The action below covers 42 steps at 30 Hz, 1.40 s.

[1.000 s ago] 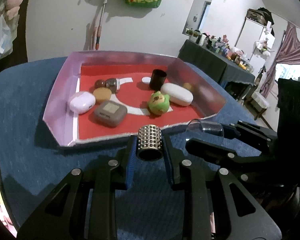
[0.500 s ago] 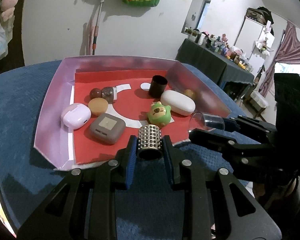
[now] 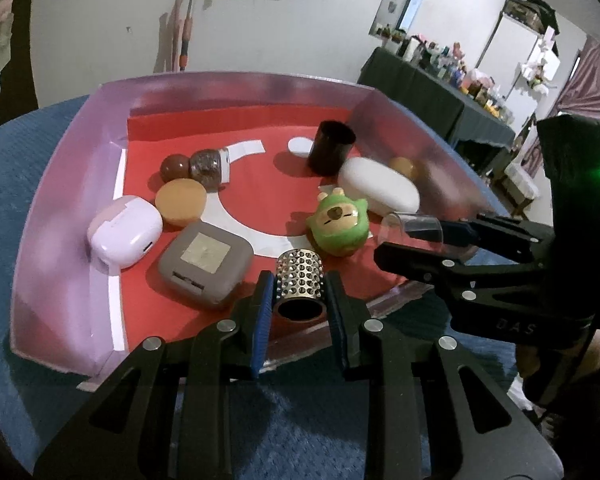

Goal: Organize rigid objects
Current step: 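Carry the clear cup and mesh cylinder over the red box base with both tools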

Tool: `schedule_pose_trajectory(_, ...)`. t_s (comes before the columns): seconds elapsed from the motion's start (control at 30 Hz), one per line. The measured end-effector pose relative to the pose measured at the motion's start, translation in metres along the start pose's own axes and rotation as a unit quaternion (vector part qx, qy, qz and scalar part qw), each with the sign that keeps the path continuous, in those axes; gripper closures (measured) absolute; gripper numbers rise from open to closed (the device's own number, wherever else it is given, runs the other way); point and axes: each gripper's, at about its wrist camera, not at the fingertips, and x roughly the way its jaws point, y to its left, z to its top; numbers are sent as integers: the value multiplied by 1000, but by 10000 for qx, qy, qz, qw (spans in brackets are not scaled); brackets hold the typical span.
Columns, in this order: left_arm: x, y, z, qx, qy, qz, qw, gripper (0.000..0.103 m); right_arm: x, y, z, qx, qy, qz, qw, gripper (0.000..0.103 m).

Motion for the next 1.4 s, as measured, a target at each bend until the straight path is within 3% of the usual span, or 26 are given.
schedule_pose_trajectory(0.8,20,9,4,-115,184,397,9990,79,17,0,-1,230,109,173,9995,50)
schedule_pose_trajectory(1.4,20,10,6,-116,179,406,9989,79,12,2,-4,207,-46,142,9997,49)
